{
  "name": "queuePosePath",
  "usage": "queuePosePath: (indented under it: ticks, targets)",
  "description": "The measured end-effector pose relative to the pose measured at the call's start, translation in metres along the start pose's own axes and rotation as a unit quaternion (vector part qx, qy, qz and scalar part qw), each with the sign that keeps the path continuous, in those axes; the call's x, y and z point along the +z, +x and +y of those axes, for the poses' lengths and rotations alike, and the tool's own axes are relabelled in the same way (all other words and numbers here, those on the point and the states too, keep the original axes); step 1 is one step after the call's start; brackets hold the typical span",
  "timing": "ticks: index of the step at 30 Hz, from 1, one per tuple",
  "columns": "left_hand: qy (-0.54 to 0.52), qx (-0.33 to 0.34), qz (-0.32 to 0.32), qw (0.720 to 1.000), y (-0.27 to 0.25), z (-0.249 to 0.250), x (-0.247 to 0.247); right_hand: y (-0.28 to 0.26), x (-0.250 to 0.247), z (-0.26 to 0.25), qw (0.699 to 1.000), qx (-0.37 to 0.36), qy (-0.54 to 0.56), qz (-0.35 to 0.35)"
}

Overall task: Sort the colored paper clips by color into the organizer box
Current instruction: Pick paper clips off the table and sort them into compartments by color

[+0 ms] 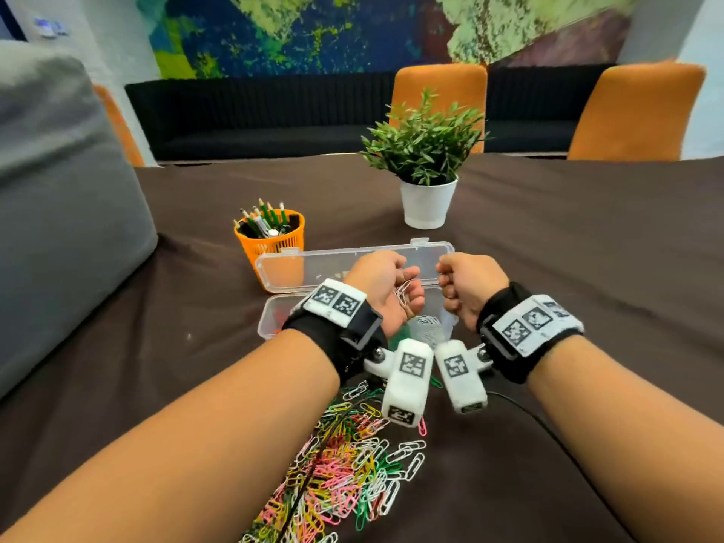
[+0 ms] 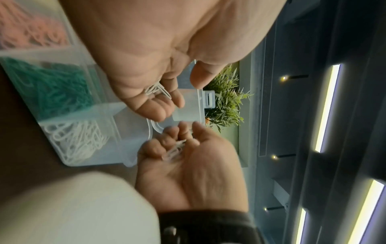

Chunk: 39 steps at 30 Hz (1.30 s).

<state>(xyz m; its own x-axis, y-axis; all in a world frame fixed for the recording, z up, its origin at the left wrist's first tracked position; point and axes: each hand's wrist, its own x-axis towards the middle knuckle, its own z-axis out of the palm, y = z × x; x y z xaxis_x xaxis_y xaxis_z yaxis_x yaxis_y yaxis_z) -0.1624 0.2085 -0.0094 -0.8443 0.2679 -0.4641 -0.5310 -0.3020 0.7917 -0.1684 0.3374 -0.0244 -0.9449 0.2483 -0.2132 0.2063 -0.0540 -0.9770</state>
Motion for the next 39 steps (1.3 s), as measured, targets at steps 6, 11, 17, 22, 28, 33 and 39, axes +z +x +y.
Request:
queuePosePath:
  ticks: [6,11,17,22,28,33,39]
  targets:
    - [0.067,0.029,-0.044,0.996,0.007,-0.006,0.02,-0.01,0.011,-0.002,0.995,-0.068,-0.07,-0.037]
    - [0.163,0.022,-0.084,0.983,0.003,0.001,-0.007,-0.016,-0.01,-0.001,0.944,-0.153,-0.285,-0.056]
    - [0.572,0.138,-0.112,0.801,-0.05,0.023,-0.049,-0.03,-0.04,0.004,0.895,-0.241,-0.371,-0.067]
    - [0.805,0.13,-0.055,0.576,-0.077,0.022,-0.103,-0.06,-0.044,0.012,0.824,-0.198,-0.482,-0.221]
    - [0.814,0.094,-0.015,0.573,-0.073,0.005,-0.134,-0.061,0.007,0.034,0.698,-0.221,-0.63,-0.259]
    - [0.808,0.165,0.003,0.566,-0.056,-0.017,-0.095,-0.056,0.057,0.043,0.614,-0.239,-0.726,-0.197]
    - [0.859,0.168,-0.014,0.484,-0.046,-0.039,-0.084,-0.063,0.058,0.042,0.602,-0.242,-0.734,-0.201]
